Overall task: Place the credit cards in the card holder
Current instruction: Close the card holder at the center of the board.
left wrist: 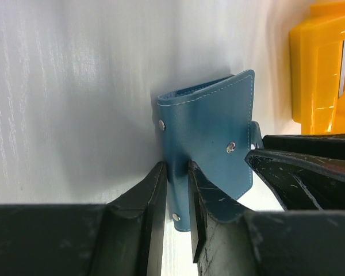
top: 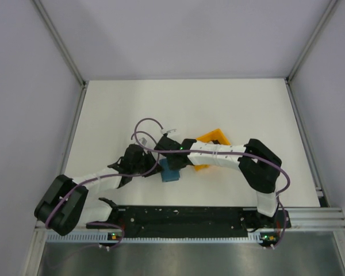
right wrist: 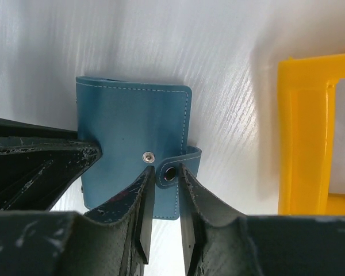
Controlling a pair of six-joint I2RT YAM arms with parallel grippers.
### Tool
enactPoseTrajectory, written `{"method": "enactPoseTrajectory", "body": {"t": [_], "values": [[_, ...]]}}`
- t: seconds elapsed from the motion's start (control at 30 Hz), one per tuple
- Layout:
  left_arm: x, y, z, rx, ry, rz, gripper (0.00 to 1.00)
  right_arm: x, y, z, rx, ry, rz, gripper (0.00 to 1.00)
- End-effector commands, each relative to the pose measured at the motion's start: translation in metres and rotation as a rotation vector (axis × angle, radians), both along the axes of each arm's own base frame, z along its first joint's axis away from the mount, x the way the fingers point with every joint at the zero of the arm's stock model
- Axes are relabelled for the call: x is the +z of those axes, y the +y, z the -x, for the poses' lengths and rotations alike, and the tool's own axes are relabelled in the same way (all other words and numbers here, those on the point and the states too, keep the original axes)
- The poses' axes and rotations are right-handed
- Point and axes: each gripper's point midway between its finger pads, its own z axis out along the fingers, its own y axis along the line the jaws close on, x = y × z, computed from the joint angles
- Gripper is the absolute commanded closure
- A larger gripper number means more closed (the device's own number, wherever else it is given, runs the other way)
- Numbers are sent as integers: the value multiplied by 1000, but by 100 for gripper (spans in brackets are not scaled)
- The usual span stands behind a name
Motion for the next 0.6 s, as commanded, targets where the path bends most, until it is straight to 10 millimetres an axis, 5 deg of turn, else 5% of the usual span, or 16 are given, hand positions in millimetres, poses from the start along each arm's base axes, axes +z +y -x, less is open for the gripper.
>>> {"method": "enactPoseTrajectory", "body": {"t": [0.0, 0.23, 0.57], "values": [[0, 1, -1, -3, -20, -6, 76, 14, 10, -10, -9, -40, -29, 83], [-1, 2, -1, -5, -17, -12, 76, 14, 10, -9, -4, -36, -31, 100], [-3, -1, 0, -36, -16, -18, 78, 27, 27, -6, 55, -27, -107, 100]]}}
